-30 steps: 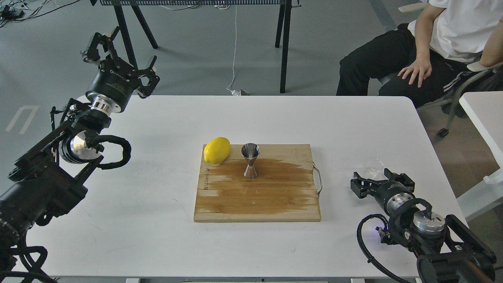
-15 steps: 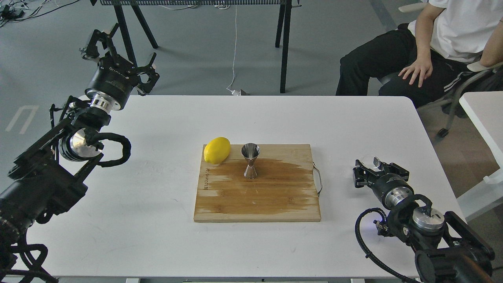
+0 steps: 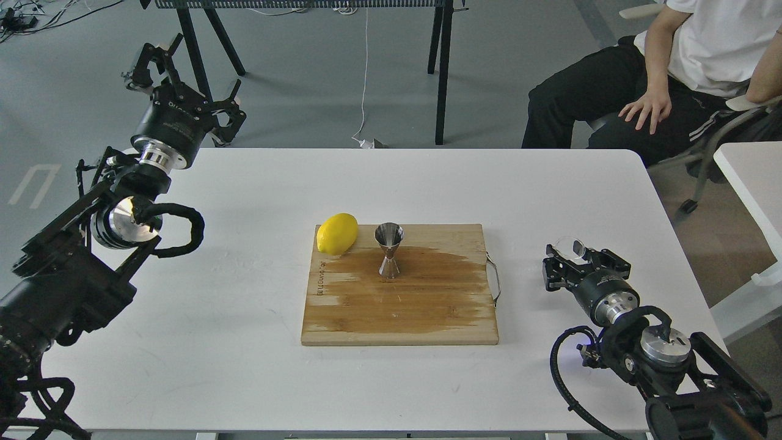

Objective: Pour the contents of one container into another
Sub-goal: 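Carry the clear cup with the right gripper above the jigger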

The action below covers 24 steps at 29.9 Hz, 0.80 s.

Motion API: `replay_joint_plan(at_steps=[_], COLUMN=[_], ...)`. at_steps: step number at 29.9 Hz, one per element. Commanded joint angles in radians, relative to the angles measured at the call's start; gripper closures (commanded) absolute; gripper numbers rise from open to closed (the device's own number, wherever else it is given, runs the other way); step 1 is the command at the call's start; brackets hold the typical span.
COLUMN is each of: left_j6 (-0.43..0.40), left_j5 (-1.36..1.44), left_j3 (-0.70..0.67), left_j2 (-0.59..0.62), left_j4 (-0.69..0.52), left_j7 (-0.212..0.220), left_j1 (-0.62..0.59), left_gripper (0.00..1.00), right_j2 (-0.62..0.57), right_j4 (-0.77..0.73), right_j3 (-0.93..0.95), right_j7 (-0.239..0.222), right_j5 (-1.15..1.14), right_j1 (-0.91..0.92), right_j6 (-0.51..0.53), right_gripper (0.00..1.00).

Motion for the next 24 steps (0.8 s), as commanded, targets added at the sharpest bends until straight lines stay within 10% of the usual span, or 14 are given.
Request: replay_joint_plan(at_steps=[1, 10, 24], left_j6=[0.008, 0.012, 0.011], left_j5=[0.000, 0.000, 0.000], left_j3=[0.001, -0.001, -0.002], left_j2=[0.002, 0.002, 0.020], left_j4=[0.000, -0.002, -0.002], left_j7=[0.000, 0.000, 0.000], left_j1=[0.000, 0.000, 0.000], left_gripper=[0.00, 0.00, 0.00], right_j2=[-0.049, -0.145, -0.093], right_j4=[0.113, 0.384, 0.415], right_j3=[-0.053, -0.156, -0.425], right_j7=[0.000, -0.005, 0.005], right_j5=[-0.007, -0.137, -0.554], right_j1=[-0.011, 0.058, 0.326], right_j6=[0.000, -0.045, -0.230], right_gripper=[0.68, 0.68, 0.68])
